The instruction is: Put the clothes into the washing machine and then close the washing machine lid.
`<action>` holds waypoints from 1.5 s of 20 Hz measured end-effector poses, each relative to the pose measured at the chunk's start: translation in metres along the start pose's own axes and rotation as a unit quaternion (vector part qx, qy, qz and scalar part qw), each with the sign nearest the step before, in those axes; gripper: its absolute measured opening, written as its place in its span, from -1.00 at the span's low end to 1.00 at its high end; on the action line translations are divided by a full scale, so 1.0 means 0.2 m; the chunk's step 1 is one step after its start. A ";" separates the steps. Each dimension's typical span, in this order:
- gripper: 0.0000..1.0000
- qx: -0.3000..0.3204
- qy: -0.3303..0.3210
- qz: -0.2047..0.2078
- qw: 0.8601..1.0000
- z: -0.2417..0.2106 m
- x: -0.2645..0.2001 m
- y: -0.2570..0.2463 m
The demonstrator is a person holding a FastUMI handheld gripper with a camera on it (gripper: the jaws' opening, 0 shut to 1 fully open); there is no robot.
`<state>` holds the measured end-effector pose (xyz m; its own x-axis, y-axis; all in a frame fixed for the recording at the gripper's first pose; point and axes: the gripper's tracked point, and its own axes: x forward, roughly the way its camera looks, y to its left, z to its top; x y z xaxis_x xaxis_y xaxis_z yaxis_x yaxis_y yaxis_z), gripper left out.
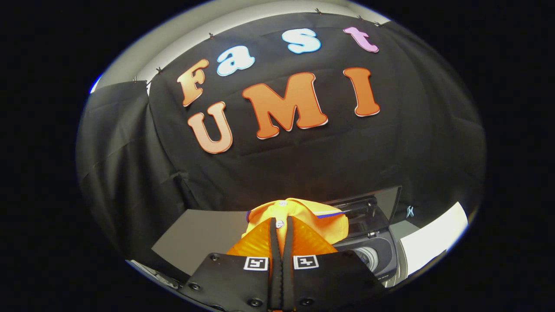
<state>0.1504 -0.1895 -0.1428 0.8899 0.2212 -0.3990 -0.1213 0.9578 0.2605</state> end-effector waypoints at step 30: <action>-0.84 0.043 0.241 -0.079 0.966 -1.31 0.77 -0.84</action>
<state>0.1924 -0.2686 -0.4791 0.5843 0.1539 -0.7968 0.0544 0.9722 0.2277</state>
